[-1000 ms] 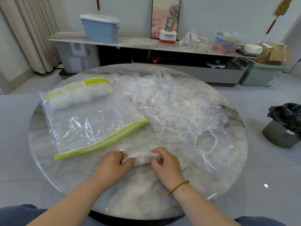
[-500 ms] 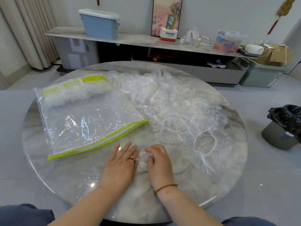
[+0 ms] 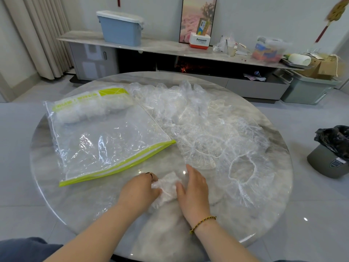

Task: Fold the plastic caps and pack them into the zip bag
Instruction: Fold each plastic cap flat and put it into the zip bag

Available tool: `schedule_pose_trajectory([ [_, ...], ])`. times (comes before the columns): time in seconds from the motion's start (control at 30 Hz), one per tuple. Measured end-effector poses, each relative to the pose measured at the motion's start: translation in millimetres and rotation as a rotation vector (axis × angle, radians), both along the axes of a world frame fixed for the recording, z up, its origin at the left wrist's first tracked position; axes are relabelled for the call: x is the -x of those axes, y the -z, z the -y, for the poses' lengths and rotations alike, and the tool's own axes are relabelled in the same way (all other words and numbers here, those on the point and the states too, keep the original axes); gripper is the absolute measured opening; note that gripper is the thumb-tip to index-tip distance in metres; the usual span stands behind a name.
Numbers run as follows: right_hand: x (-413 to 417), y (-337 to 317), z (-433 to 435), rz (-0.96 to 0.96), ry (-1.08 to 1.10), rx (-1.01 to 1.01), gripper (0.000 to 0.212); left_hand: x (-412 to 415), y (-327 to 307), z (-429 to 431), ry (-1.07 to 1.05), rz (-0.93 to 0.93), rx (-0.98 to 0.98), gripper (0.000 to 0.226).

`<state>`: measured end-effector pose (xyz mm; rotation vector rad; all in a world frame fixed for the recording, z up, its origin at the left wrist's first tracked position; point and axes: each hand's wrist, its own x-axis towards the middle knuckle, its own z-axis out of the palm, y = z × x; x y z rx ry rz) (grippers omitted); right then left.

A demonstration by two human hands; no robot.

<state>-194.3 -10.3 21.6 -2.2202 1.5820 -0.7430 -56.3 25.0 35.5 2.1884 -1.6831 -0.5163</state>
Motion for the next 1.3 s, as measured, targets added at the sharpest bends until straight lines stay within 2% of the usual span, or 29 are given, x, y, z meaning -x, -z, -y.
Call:
schedule_pose_trajectory([
  [0.07, 1.5, -7.6, 0.3, 0.301, 0.059, -0.232, 0.048, -1.4, -2.8, -3.2, -0.119, -0.156, 0.033, 0.012],
  [0.13, -0.5, -13.3, 1.4, 0.587, 0.176, -0.373, 0.046, -0.6, -1.2, -3.7, -0.231, -0.389, 0.123, 0.004],
  [0.2, -6.7, -19.2, -0.1, 0.807, 0.218, -0.578, 0.04, 1.8, -3.3, -4.1, -0.31, -0.605, 0.231, 0.018],
  [0.27, -11.4, -20.3, -4.8, 0.917, 0.173, -0.798, 0.026, 5.6, -8.5, -6.2, -0.315, -0.681, 0.296, 0.028],
  [0.33, -16.0, -25.8, -10.6, 0.977, 0.078, -0.914, 0.005, 9.6, -11.7, -7.8, -0.29, -0.718, 0.299, 0.028],
  [0.4, -19.4, -24.5, -9.4, 0.966, 0.07, -0.888, 0.02, 11.8, -15.3, -10.7, -0.251, -0.731, 0.292, 0.024],
  [0.5, -25.7, -21.6, -2.2, 0.904, 0.125, -0.777, 0.024, -4.4, -27.4, -18.5, -0.228, -0.618, 0.368, 0.011],
  [0.53, -26.6, -21.4, 0.4, 0.889, 0.143, -0.749, 0.026, -16.1, -34.3, -22.1, -0.23, -0.497, 0.415, 0.012],
  [0.6, -30.1, -20.6, 2.6, 0.851, 0.14, -0.723, 0.028, -47.3, -47.3, -28.8, -0.2, -0.115, 0.469, 0.023],
  [0.67, -32.8, -20.9, 2.8, 0.829, 0.111, -0.701, 0.031, -75.6, -50.7, -29.9, -0.125, 0.263, 0.308, 0.046],
  [0.73, -35.4, -21.8, 1.5, 0.795, 0.078, -0.67, 0.033, -95.4, -49.0, -28.0, -0.09, 0.495, 0.05, 0.058],
  [0.8, -37.2, -20.7, 2.0, 0.773, 0.053, -0.653, 0.033, -103.2, -46.2, -24.5, -0.081, 0.518, -0.025, 0.051],
  [0.9, -36.7, -20.9, 3.7, 0.768, 0.04, -0.647, 0.035, -107.1, -47.0, -19.1, -0.119, 0.397, 0.047, 0.03],
  [1.03, -43.2, -29.3, 4.5, 0.761, -0.054, -0.664, 0.03, -105.1, -53.7, -24.5, -0.243, 0.249, 0.31, 0.023],
  [1.13, -56.3, -39.0, 4.8, 0.753, -0.117, -0.669, 0.028, -97.7, -63.8, -32.8, -0.157, 0.295, 0.576, 0.012],
  [1.23, -73.5, -48.1, 8.0, 0.699, -0.107, -0.638, 0.036, -89.0, -66.8, -41.2, -0.093, 0.321, 0.735, 0.034],
  [1.3, -87.8, -54.5, 12.5, 0.612, -0.125, -0.638, 0.038, -82.3, -67.3, -49.2, -0.061, 0.295, 0.77, 0.035],
])
